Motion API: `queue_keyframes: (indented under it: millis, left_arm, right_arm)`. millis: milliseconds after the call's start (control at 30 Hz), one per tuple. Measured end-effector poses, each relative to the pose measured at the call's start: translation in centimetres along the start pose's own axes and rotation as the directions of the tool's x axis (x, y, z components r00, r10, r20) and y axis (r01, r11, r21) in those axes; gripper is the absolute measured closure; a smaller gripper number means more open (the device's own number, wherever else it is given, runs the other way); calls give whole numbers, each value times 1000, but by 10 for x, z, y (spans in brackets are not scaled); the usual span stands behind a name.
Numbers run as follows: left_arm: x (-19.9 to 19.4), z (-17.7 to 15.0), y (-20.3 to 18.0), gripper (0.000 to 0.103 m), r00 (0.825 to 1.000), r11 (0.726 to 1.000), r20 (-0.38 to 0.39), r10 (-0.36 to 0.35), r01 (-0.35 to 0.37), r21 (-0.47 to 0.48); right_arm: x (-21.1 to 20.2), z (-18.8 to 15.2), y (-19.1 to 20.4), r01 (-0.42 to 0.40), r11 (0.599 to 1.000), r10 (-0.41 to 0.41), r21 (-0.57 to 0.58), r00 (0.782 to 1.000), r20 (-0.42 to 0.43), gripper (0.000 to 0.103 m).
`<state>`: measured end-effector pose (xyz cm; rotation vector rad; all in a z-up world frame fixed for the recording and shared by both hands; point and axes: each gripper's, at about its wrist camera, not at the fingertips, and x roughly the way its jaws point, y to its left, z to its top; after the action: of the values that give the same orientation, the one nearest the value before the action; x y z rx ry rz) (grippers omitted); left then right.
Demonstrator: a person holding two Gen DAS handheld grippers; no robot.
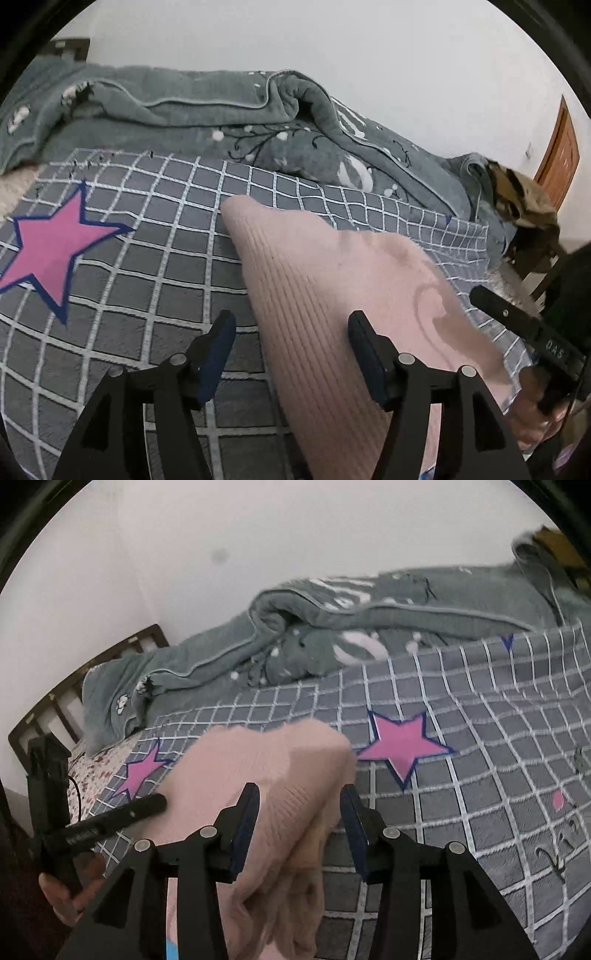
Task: Fold small clothes
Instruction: 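Hold the folded sweater with the right gripper and smooth it with the left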
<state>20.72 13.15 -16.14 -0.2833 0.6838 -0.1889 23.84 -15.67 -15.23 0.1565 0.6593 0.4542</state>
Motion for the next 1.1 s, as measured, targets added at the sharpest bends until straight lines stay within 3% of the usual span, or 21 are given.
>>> queue_keyframes:
  millis: [100,200,267,333,500,600,667,733,800,833,900,1033,1100]
  left_arm:
    - [-5,-4,-1,39,1000,1000,6,17,-17,11]
    - [-11,-6,-1,37,999,999,15,28,-28,22]
    - [-14,-7,-1,36,999,999,17,32,-33,21]
    - [-15,-9,-1,34,999,999,23,40,-41,17]
    - [-19,-11,-1,33,998,998,40,52,-53,17]
    - [-25,-12,3,32,998,999,60,34,-35,2]
    - [-30,-12,6,32,997,1000,73,23,-22,-13]
    - [-32,-12,9,32,997,1000,75,18,-17,-23]
    - [-31,-12,10,32,998,999,69,4,-1,-33]
    - [-31,-12,10,32,998,999,67,-4,7,-37]
    - [-30,-13,9,32,998,999,57,-23,26,-40]
    - [-28,-17,-1,32,998,1000,50,-25,25,-15]
    - [-27,-18,-7,32,998,1000,58,-21,22,-9]
  right_arm:
    - [17,-7,9,30,999,-32,-31,998,-61,59]
    - [31,-18,14,35,998,-41,-60,993,-106,68]
    - [34,-23,19,54,995,-62,-82,994,-94,72]
    - [30,-24,22,38,995,-45,-93,996,-75,85]
    - [10,-20,20,-30,998,30,-62,1000,-5,90]
    - [-10,-13,7,-113,994,113,4,992,52,90]
    - [-14,-11,3,-122,992,121,20,991,57,90]
    - [1,-16,1,-42,999,41,-9,999,-10,90]
    - [31,-29,-2,27,999,-30,-26,991,-129,85]
    - [34,-32,-3,41,999,-44,-28,991,-126,83]
    - [22,-30,3,78,995,-83,-66,993,-82,71]
    - [-10,-31,11,99,990,-98,-104,995,20,68]
    - [-25,-35,23,64,990,-55,-126,996,72,68]
